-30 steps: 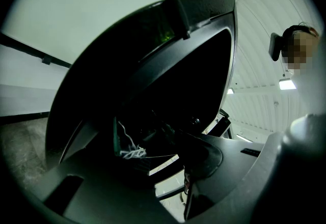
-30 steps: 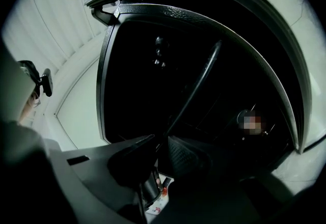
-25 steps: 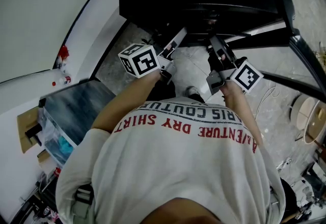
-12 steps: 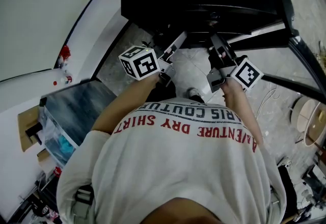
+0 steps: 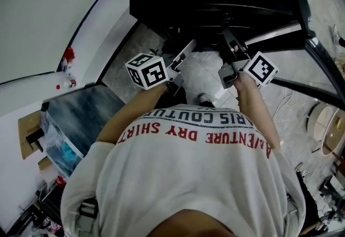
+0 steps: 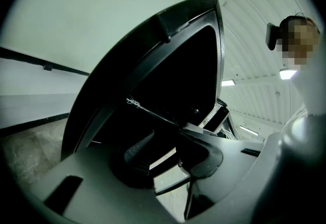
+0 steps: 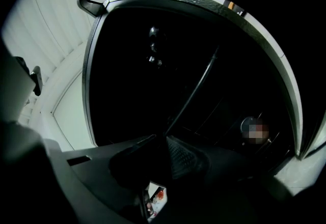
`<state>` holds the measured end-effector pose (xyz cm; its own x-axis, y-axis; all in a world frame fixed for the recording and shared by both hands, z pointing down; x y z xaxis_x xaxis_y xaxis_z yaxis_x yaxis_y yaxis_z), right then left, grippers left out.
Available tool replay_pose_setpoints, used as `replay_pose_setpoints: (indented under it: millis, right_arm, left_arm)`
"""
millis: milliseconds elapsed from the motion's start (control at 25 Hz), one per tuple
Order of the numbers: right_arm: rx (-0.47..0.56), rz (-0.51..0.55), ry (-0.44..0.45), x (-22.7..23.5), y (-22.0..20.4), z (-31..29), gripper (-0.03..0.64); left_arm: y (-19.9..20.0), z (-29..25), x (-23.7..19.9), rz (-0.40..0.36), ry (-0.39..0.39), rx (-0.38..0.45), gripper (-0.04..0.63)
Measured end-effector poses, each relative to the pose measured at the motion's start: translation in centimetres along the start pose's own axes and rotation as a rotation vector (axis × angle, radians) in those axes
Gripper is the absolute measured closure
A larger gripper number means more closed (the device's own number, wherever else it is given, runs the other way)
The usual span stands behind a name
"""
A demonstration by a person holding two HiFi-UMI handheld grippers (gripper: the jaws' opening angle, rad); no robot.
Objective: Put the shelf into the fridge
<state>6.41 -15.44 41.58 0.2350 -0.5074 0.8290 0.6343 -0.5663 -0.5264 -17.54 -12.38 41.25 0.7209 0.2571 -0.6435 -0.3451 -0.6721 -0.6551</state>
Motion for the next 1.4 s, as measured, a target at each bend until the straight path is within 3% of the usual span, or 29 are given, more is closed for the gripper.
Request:
replay_pose_setpoints:
  millis: [480, 840, 1400]
  right_arm:
    - [0.013, 0.059, 0.001, 1.1, 1.5, -2.2, 0.557]
    - [0.061, -0.024, -0.094, 2.5, 1.5, -2.6, 0.557]
    - [0.017, 0.04, -0.118, 2.0, 1.9, -2.2, 0.557]
  left_arm:
    - [0.4, 0.8, 0.2, -0.039, 0.006, 0.015, 0.465]
    - [1.1, 1.4, 0.1, -0.049, 0.027, 0.049, 0.482]
    - [1.1, 2.2, 1.4, -0.075, 0.05, 0.083, 0.486]
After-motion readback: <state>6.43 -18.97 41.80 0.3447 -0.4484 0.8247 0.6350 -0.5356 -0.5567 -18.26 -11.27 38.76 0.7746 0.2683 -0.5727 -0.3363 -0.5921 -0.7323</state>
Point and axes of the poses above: the fingertips, and each gripper's own axes: z backward along the fingers, x to its right, y out of its top, the point moved 9 cm from there along z, backward along the fingers, and after that the axes turned 15 degrees about y, right-handed, at the moved point
